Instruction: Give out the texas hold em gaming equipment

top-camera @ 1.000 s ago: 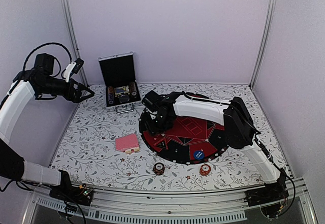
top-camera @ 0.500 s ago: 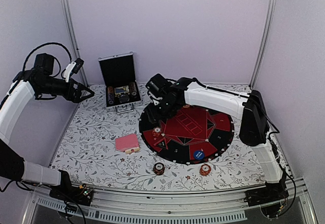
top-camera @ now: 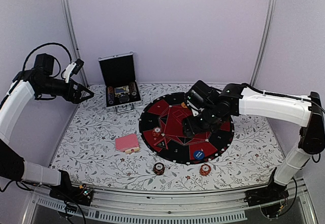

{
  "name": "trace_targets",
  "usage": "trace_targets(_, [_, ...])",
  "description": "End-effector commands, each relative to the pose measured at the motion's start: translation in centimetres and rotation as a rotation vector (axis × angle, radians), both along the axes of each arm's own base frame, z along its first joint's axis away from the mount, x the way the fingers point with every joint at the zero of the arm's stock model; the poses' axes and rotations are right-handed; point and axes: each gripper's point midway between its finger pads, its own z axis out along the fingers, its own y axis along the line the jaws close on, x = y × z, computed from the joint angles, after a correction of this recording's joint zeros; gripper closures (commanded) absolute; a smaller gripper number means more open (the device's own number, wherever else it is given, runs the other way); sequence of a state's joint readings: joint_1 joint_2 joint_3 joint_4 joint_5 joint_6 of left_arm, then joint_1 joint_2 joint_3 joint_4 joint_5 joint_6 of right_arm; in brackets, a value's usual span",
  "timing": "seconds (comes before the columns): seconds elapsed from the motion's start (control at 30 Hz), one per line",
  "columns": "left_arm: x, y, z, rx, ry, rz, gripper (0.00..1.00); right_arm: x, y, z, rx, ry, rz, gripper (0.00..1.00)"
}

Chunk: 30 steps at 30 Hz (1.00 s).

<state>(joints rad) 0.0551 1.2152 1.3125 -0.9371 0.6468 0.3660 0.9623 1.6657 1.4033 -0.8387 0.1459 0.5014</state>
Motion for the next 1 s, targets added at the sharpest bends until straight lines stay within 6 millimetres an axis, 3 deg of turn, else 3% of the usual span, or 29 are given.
trace_targets(0.0, [-0.2, 0.2, 0.9, 0.006, -0.019, 0.001, 0.0, -3.3, -3.4, 0.2, 0.015, 0.05, -0.074, 0.2])
trace_targets(0.13, [-0.1, 0.2, 0.8, 0.004, -0.014, 0.004, 0.0, -5.6, -5.0, -0.5, 0.026, 0.097, -0.093, 0.15])
trace_targets(0.3, [-0.1, 0.2, 0.7, 0.006, -0.01, 0.005, 0.0, -7.6, -5.0, -1.8, 0.021, 0.144, -0.072, 0.11])
trace_targets(0.47, [-0.2, 0.2, 0.7, 0.007, -0.01, 0.004, 0.0, -8.1, -4.5, -3.5, -0.018, 0.169, -0.051, 0.11])
trace_targets(0.73, [-0.3, 0.1, 0.8, 0.002, -0.013, -0.002, 0.0, -9.4, -5.5, -7.7, -0.104, 0.228, -0.04, 0.13])
trace_targets(0.97, [-0.3, 0.1, 0.7, 0.001, -0.01, -0.002, 0.0, -10.5, -5.8, -10.1, -0.117, 0.278, -0.033, 0.17])
